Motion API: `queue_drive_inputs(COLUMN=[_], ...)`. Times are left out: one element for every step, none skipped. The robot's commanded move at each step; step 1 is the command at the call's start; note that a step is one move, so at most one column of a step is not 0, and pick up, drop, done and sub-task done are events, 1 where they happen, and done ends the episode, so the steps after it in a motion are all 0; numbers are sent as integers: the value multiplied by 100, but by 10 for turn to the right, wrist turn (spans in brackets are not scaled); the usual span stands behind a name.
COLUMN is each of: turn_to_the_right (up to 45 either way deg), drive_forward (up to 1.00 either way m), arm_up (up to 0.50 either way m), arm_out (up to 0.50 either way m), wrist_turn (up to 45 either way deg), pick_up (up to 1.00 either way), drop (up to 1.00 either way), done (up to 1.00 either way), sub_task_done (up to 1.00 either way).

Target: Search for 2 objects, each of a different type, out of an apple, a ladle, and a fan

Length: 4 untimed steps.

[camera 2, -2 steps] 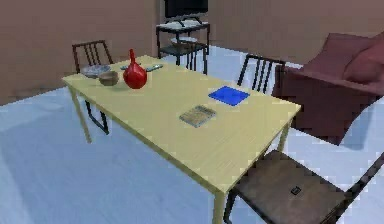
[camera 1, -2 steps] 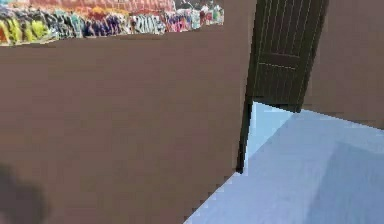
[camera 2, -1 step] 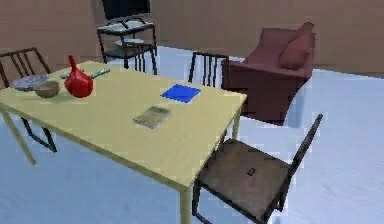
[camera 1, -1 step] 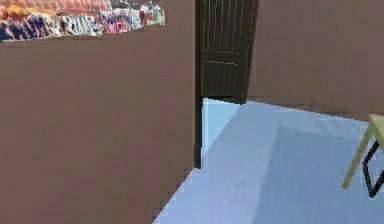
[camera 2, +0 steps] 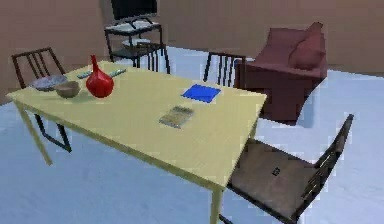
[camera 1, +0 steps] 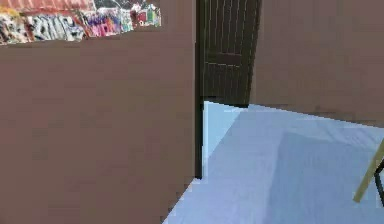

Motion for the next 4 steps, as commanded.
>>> queue_drive_inputs(turn_to_the_right=[270,0,0,-450], drive_forward=[0,100,80,0], arm_up=[0,0,0,0], arm_out=[0,0,0,0], wrist_turn=[0,0,0,0], pick_up=[0,0,0,0], drop=[0,0,0,0], done=[0,0,0,0], sub_task_done=[0,0,0,0])
